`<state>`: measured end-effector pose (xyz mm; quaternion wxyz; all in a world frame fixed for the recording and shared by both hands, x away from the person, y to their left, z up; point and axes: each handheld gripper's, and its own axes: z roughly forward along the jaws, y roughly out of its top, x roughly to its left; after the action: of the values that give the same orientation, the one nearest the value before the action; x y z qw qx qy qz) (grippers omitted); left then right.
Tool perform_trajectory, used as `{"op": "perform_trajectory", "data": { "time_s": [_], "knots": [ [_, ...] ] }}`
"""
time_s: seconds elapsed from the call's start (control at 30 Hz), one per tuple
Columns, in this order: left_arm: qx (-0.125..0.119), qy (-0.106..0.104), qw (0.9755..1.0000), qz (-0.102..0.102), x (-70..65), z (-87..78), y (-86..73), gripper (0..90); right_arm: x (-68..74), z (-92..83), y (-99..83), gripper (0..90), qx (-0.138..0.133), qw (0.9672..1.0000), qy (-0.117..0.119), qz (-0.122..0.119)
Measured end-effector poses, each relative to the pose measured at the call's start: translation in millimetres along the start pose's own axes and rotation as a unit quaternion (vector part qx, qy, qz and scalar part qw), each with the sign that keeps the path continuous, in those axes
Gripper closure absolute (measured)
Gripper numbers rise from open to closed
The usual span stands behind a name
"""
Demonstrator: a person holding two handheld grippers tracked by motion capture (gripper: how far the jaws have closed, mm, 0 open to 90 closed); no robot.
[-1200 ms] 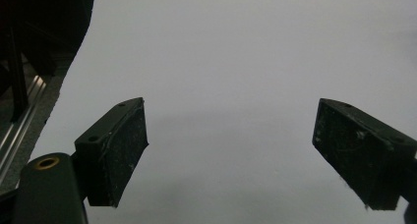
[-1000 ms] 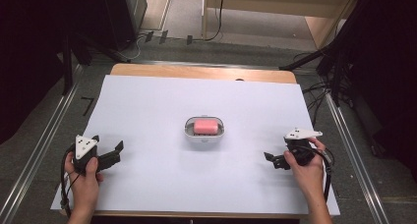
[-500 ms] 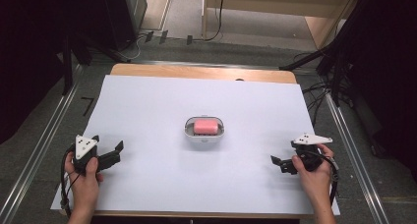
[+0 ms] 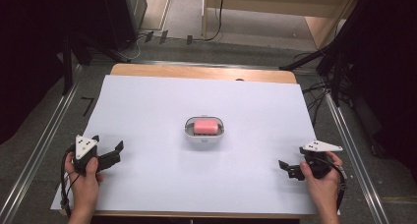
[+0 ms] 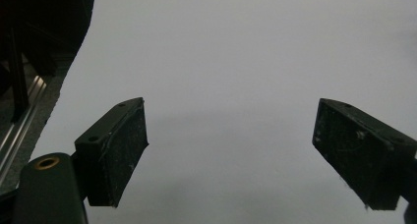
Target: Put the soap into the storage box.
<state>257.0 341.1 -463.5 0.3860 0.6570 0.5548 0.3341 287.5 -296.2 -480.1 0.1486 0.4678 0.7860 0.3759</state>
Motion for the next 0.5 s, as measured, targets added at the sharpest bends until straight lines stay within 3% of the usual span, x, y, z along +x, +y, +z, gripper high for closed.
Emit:
{"op": "perform_trajectory", "data": {
  "time_s": [0.5],
  "knots": [
    [0.000,0.000,1.0000,0.001,0.0,0.0,0.0,14.1,-12.4,-20.5,-21.7,0.0,-0.013,0.9992,-0.025,0.027]
  ]
}}
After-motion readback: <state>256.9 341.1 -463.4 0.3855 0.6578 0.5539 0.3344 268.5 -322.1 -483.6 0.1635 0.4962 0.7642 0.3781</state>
